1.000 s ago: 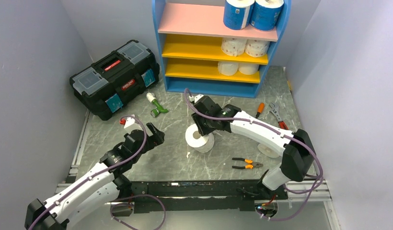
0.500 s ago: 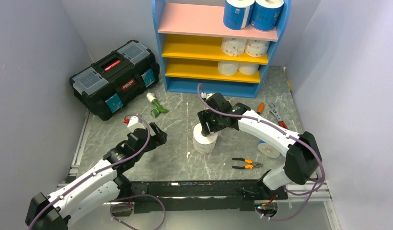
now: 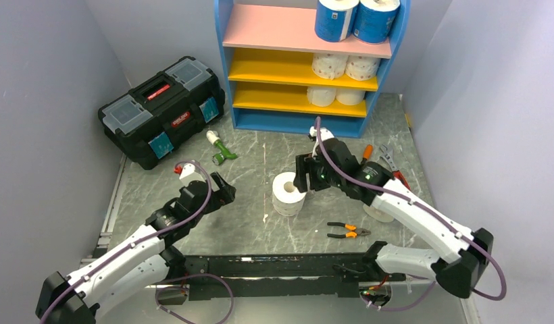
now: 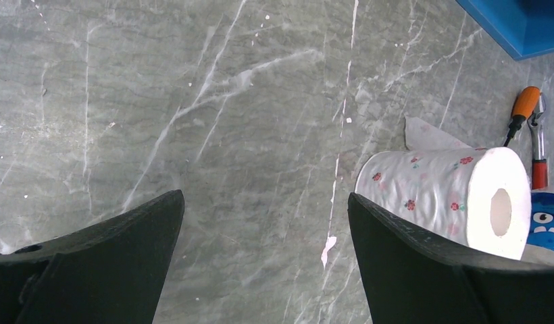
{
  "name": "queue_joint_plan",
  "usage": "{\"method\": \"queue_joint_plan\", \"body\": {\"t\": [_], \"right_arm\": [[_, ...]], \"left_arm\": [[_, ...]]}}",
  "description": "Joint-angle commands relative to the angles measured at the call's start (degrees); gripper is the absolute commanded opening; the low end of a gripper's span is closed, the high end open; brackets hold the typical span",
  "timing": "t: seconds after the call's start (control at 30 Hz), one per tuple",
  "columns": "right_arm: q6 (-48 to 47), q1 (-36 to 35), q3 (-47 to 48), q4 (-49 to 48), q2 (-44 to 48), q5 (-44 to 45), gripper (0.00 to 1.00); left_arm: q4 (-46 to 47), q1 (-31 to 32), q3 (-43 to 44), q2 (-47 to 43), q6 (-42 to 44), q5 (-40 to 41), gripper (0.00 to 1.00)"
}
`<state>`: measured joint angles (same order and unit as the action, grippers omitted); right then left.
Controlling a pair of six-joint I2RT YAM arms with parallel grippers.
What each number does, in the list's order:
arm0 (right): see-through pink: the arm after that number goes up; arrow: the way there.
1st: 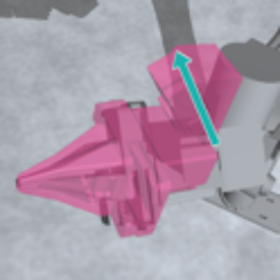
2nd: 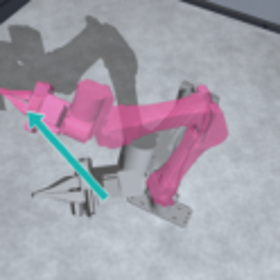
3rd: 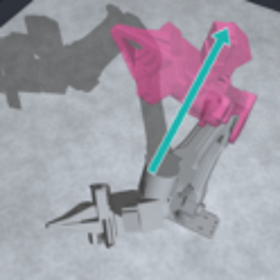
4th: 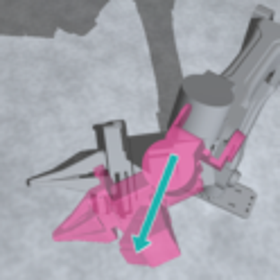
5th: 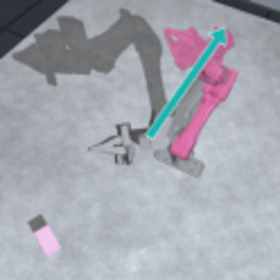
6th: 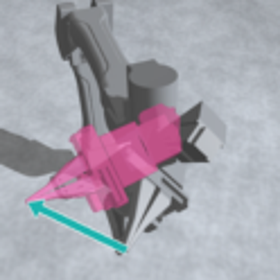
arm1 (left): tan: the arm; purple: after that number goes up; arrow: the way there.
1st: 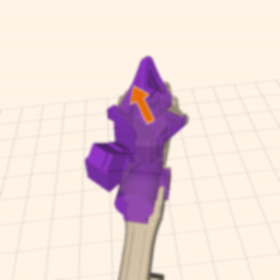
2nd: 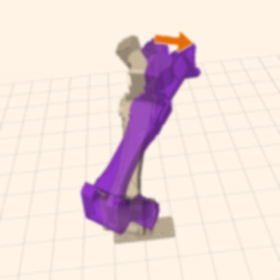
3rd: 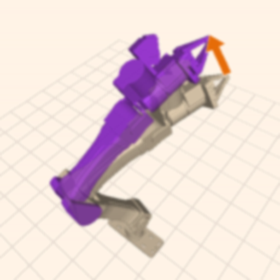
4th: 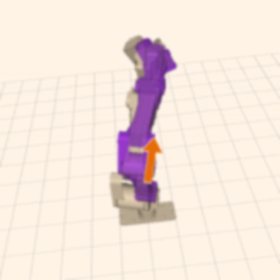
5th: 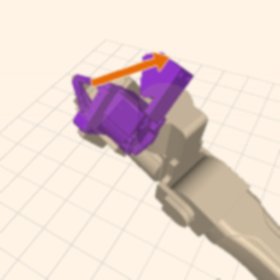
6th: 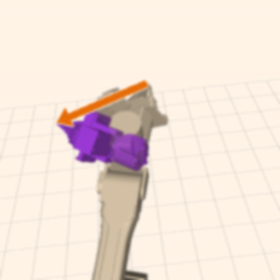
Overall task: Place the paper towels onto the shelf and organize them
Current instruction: Move the paper towel to the center of the board, then pick up the paper towel from the center of the board.
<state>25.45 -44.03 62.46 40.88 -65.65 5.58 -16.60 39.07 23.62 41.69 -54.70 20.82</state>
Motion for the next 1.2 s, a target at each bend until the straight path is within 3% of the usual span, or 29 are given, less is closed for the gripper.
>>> {"method": "queue_joint_plan", "body": {"t": [0.0, 0.2, 0.4, 0.5, 0.63, 0.8, 1.17], "right_arm": [[4.1, -2.8, -5.2, -4.3, 2.9, 3.4, 0.71], [15.5, -2.5, -10.4, -7.1, 3.2, 6.4, 0.77], [20.8, -0.3, -12.6, -12.1, 4.4, 6.8, 0.75], [15.4, -2.1, -10.5, -12.7, 4.5, 7.7, 0.71], [2.5, -9.6, -4.0, -9.9, 0.4, 11.4, 0.73], [-10.1, -11.2, 1.4, -7.4, -7.7, 7.9, 0.72], [-17.8, -12.7, -0.2, -11.2, -8.4, 1.2, 0.68]], "left_arm": [[0.6, -0.2, -0.1, -2.2, 0.4, 0.8, 0.98], [0.1, -0.2, -1.7, -3.5, -0.8, 0.9, 0.98], [0.7, -0.2, -1.8, -2.9, -1.0, -0.1, 0.98], [0.3, -0.2, -1.7, -3.2, -0.7, -0.1, 0.98], [0.1, -0.2, -2.2, -3.9, -0.4, 0.3, 0.97], [-1.4, -0.2, -3.0, -4.8, -0.6, 0.9, 0.98], [-3.6, -0.2, -5.3, -8.2, -0.9, 1.8, 0.98]]}}
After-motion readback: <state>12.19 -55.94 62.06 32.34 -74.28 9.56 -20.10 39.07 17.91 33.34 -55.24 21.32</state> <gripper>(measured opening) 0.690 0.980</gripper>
